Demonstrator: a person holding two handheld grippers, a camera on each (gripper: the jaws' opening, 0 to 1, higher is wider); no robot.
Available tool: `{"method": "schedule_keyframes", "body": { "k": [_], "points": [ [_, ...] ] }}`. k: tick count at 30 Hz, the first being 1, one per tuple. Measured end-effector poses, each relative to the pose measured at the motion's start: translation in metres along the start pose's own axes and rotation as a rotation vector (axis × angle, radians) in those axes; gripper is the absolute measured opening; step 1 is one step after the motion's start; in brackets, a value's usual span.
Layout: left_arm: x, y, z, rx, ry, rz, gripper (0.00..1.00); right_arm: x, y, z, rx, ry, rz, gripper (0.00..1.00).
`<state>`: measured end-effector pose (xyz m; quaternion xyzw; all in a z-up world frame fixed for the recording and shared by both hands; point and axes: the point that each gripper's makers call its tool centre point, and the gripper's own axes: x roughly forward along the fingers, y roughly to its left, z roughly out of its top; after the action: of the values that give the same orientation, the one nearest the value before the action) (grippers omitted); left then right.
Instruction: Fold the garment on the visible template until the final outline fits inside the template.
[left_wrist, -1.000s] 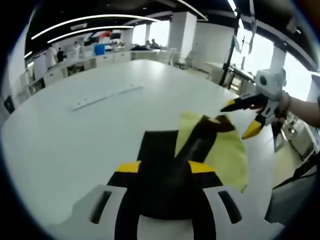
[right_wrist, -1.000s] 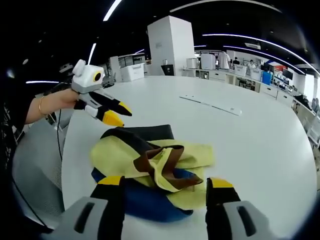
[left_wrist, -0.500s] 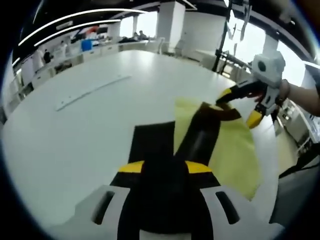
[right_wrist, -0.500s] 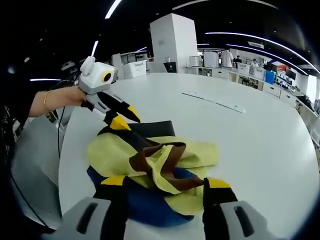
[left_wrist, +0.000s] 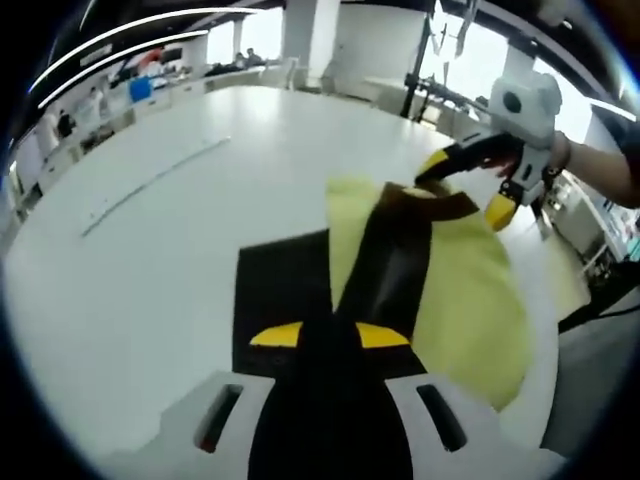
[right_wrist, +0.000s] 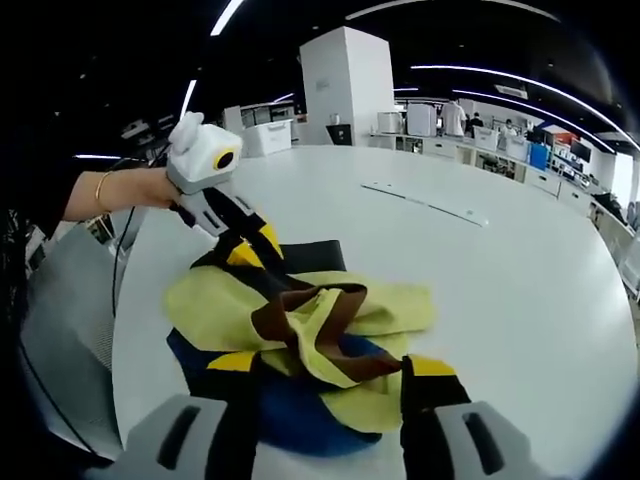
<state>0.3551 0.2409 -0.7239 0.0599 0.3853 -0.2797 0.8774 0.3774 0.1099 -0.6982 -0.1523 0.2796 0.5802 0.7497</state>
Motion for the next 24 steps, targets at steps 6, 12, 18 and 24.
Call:
{"method": "schedule_keyframes", "body": {
  "k": [6, 12, 18, 24],
  "points": [
    [0.0042, -0.0039, -0.0001, 0.061, 0.026, -0.007, 0.08, 0.0010, 0.0001, -0.0002, -0.006, -0.001, -0.003, 0.53],
    [0.0060, -0.0055, -0.0001, 0.065, 0.032, -0.018, 0.03, 0.0010, 0.0003, 0.0001, -0.006, -0.005, -0.007, 0.53],
    [0.0054, -0.0060, -0.0001, 0.062, 0.034, -0.003, 0.02, 0.0007, -0.0011, 0.0001, -0.013, -0.005, -0.017, 0.48],
    [0.0048, -0.0056, 0.0005, 0.059, 0.037, 0.017, 0.00, 0.0003, -0.0034, 0.0002, -0.028, -0.005, -0.032, 0.41]
  ]
}}
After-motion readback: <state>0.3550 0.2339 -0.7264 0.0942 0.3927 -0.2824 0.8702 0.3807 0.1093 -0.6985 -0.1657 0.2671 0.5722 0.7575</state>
